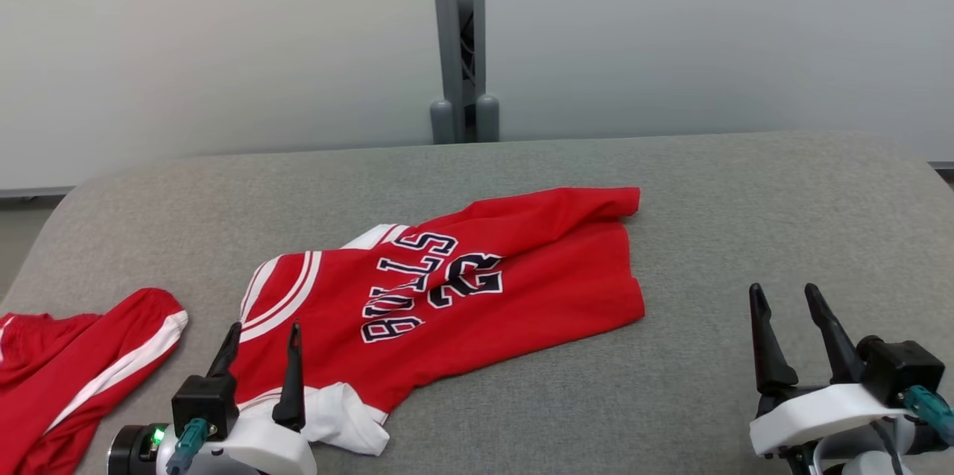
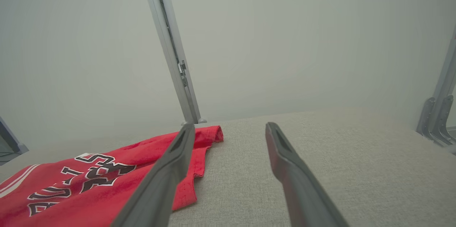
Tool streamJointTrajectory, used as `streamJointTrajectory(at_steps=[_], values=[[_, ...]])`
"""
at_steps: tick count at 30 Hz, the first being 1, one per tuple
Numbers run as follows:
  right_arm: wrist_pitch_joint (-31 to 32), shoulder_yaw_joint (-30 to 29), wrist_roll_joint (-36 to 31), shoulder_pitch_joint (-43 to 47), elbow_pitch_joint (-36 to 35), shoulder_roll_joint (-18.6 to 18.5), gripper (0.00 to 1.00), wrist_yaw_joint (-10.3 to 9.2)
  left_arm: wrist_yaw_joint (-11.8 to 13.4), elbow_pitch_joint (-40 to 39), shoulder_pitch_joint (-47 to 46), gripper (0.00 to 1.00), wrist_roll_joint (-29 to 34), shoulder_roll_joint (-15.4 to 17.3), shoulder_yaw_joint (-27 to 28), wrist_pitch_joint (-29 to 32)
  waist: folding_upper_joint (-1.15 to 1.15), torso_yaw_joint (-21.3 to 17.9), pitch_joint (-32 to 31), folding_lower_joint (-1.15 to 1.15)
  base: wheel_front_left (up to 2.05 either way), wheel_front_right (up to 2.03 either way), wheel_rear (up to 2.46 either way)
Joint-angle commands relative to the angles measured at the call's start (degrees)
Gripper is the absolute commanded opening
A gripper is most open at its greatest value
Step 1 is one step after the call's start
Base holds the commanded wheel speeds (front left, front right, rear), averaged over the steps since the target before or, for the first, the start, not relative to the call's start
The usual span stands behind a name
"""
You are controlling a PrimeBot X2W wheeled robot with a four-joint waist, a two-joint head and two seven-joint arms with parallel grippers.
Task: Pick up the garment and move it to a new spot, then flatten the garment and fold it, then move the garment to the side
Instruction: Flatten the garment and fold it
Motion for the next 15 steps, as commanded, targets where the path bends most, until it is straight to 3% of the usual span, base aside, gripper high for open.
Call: streamJointTrajectory(at_steps=[1,8,15], values=[[0.02,0.28,-0.77,-0.05,0.69,-0.29,1.0,0.0,-0.62,-1.4,0.94,1.0,0.22,-0.21,0.71,-0.02,0.0,1.14,0.49,0.0,0.0,0.0,0.0],[0.02,2.49,-5.58,-3.62,7.54,-0.35,1.0,0.0,-2.51,-2.81,0.61,1.0,2.28,-1.33,1.73,-0.02,0.0,4.71,2.14,0.0,0.0,0.0,0.0],[0.02,6.94,-4.96,-12.35,25.53,-2.83,1.0,0.0,-3.94,-1.99,-0.63,1.0,3.73,-1.74,2.16,-0.02,0.0,8.44,4.24,0.0,0.0,0.0,0.0]])
